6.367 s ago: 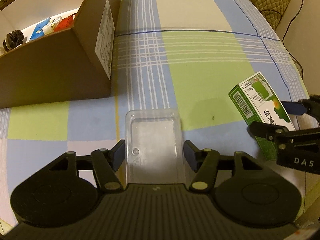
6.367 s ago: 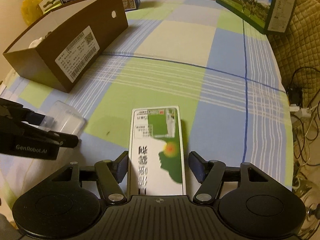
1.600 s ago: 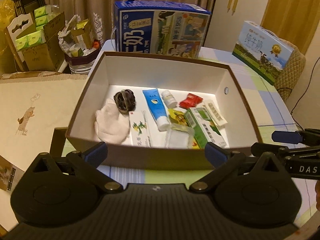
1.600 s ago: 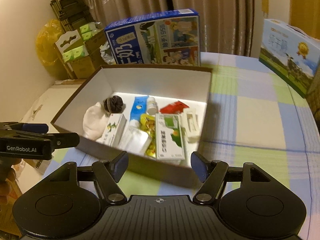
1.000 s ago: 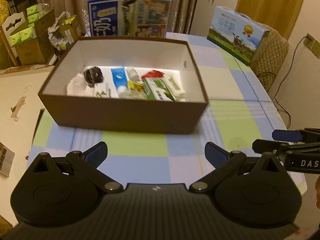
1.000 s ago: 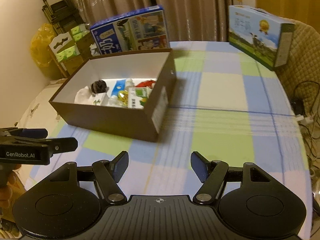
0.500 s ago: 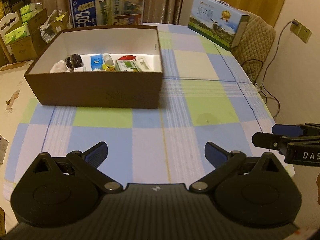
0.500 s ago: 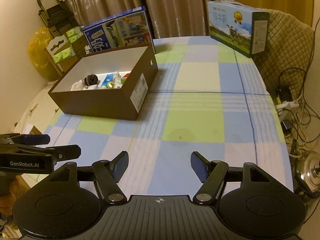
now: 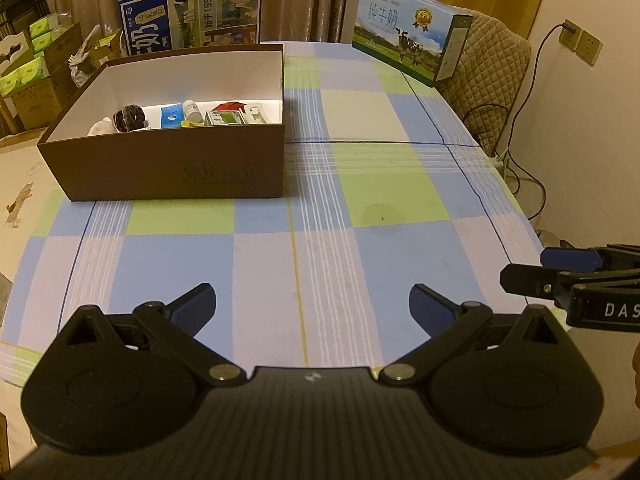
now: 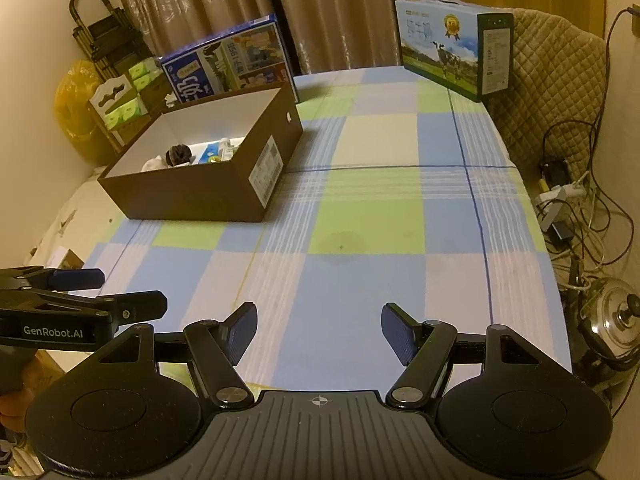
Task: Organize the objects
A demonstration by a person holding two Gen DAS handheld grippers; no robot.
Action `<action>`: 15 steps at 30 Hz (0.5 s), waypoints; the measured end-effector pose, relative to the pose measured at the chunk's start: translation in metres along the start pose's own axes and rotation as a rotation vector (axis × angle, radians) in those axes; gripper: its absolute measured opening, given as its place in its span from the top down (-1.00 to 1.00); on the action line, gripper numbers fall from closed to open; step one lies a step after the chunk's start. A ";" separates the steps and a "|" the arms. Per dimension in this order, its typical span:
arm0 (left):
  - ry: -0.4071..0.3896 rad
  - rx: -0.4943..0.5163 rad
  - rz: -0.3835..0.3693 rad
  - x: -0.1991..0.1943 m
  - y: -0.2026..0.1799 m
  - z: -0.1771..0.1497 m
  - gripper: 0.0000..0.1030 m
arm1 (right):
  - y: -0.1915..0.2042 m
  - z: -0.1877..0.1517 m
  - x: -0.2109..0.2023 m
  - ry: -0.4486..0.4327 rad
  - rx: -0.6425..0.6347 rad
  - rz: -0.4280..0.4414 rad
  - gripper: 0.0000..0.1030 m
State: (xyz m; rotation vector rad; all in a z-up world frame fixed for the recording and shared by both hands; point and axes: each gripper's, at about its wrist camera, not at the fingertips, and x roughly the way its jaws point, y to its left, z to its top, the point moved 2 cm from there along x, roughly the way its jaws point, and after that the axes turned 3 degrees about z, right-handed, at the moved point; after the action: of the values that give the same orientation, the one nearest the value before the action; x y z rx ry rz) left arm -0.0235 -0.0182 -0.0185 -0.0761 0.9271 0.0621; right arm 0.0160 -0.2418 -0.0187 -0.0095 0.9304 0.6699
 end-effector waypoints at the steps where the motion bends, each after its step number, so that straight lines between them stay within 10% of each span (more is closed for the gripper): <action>1: 0.001 -0.001 0.001 0.000 -0.001 -0.001 -0.97 | 0.000 -0.001 -0.001 -0.001 0.000 0.000 -0.28; 15: -0.008 -0.010 0.007 -0.006 -0.003 -0.006 -0.97 | 0.003 -0.005 -0.006 -0.005 -0.004 0.005 -0.29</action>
State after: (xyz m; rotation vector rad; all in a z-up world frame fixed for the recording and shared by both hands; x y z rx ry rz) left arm -0.0315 -0.0220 -0.0167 -0.0818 0.9191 0.0732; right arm 0.0082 -0.2447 -0.0163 -0.0091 0.9243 0.6762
